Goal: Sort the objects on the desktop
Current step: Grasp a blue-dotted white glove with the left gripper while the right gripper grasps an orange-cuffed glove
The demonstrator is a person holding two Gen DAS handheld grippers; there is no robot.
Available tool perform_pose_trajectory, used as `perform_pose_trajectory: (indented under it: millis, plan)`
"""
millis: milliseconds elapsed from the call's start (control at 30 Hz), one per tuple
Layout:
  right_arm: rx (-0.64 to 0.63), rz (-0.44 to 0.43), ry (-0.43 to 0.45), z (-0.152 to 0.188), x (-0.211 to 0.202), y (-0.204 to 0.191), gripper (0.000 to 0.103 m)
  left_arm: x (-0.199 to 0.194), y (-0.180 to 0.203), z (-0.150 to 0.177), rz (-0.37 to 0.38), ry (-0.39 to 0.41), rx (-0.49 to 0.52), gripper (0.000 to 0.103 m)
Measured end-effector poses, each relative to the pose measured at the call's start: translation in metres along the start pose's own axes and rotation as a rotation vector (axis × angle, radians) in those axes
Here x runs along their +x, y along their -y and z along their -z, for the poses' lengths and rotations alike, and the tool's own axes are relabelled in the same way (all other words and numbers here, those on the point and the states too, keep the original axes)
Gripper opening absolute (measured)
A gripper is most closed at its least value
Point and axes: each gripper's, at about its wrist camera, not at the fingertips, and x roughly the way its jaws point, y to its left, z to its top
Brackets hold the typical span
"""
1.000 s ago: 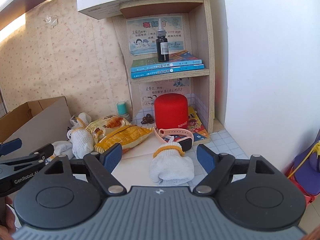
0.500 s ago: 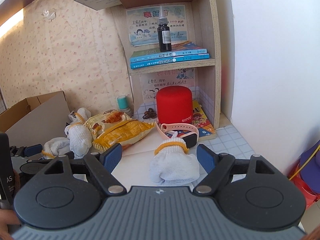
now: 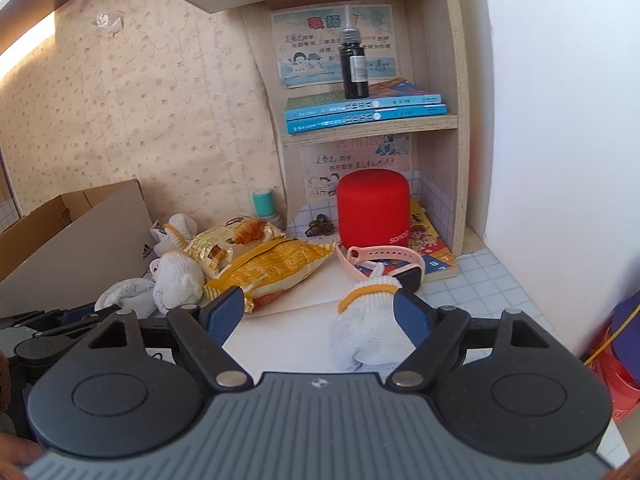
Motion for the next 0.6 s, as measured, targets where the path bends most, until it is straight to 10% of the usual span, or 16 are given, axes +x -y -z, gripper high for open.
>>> perform_pose_trajectory:
  millis: [300,600]
  plan:
    - [-0.216,-0.187,-0.084,0.0,0.058,-0.086,0.08,-0.033,0.002,0.019,0.015,-0.009,-0.021,0.023]
    - [-0.358,-0.189,-0.163,-0.015,0.126,-0.14,0.08,-0.042,-0.003,0.026,0.015,-0.006,-0.03,0.023]
